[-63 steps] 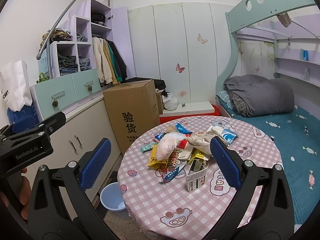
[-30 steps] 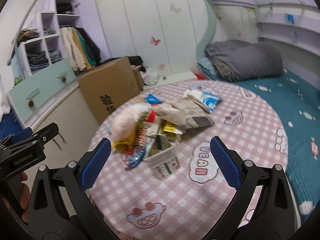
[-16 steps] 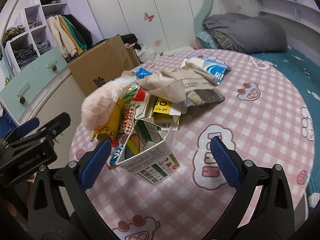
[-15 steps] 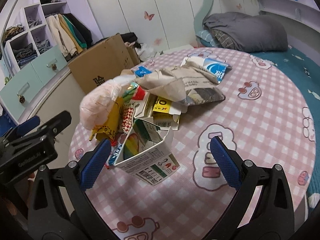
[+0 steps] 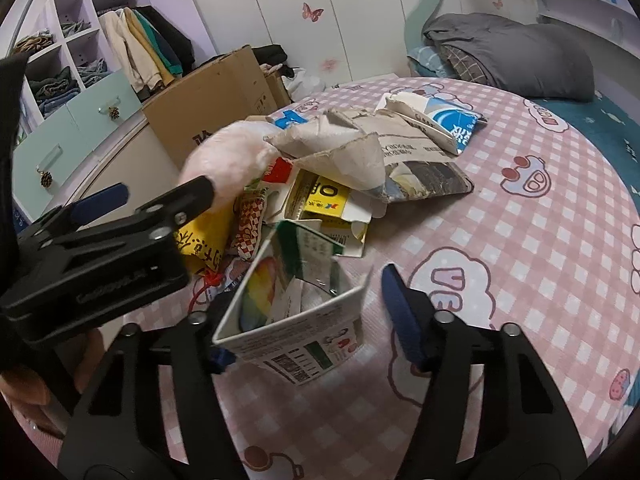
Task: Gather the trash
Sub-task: 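Grasp the white-green milk carton with the right tool while the left grasps the white plastic bag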
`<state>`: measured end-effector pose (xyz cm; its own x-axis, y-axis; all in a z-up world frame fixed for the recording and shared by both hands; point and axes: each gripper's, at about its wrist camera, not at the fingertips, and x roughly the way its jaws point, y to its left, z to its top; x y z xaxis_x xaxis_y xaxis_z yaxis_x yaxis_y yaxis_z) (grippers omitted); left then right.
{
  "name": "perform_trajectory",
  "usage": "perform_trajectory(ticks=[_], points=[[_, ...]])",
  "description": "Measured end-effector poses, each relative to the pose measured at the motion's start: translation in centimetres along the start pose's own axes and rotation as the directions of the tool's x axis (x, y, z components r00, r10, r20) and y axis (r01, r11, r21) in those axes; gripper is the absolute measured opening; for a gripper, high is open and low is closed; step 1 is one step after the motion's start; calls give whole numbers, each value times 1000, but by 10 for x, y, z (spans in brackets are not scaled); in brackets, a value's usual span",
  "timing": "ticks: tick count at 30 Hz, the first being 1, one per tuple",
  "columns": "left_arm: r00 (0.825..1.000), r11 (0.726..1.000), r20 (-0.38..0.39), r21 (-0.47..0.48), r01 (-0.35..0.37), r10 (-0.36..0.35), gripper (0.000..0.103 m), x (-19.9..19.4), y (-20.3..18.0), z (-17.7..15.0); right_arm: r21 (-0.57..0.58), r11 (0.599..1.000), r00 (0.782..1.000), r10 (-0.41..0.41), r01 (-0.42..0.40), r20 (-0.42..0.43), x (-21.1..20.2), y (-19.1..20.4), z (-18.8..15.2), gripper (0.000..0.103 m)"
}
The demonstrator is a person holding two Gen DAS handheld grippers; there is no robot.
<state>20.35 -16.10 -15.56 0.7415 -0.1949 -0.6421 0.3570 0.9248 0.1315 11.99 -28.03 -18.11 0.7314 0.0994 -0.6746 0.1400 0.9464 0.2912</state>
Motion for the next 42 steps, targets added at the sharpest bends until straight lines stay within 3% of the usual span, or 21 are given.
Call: perform_trajectory(ticks=[3, 6, 16, 23, 26, 27, 28, 34, 38, 42], points=[[1000, 1000, 16, 16, 19, -19, 98, 2, -8, 5, -9, 1000, 1000, 7, -7, 5, 1, 1, 2, 45], [999, 999, -4, 32, 34, -34, 85, 10, -15, 7, -11, 1000, 1000, 7, -7, 11, 2, -1, 4, 45], [992, 993, -43, -22, 116, -117, 84, 13, -20, 11, 33, 998, 996, -51, 49, 72, -14, -27, 10, 45], [988, 993, -101, 1, 115, -114, 77, 32, -35, 11, 61, 998, 997, -36, 31, 71, -12, -43, 10, 45], [988, 994, -117, 11, 107, -105, 60, 39, -39, 9, 69, 998, 997, -17, 12, 70, -10, -44, 9, 45], [986, 994, -123, 5, 113, -111, 48, 40, -39, 8, 69, 998, 997, -15, 10, 71, -10, -45, 9, 45], [985, 993, -125, -10, 120, -120, 43, 40, -37, 7, 65, 998, 997, -16, 12, 73, -10, -44, 9, 45], [990, 991, -75, -69, 112, -117, 38, 16, -21, 5, 56, 998, 996, -8, 3, 94, -20, -35, 10, 45], [986, 977, -37, -143, 158, -165, 37, -10, -2, 2, 33, 999, 993, 2, -6, 115, -33, -21, 11, 45], [979, 961, 51, -187, 203, -197, 37, -49, 18, 1, 0, 1000, 990, 16, -16, 139, -48, -1, 13, 45]])
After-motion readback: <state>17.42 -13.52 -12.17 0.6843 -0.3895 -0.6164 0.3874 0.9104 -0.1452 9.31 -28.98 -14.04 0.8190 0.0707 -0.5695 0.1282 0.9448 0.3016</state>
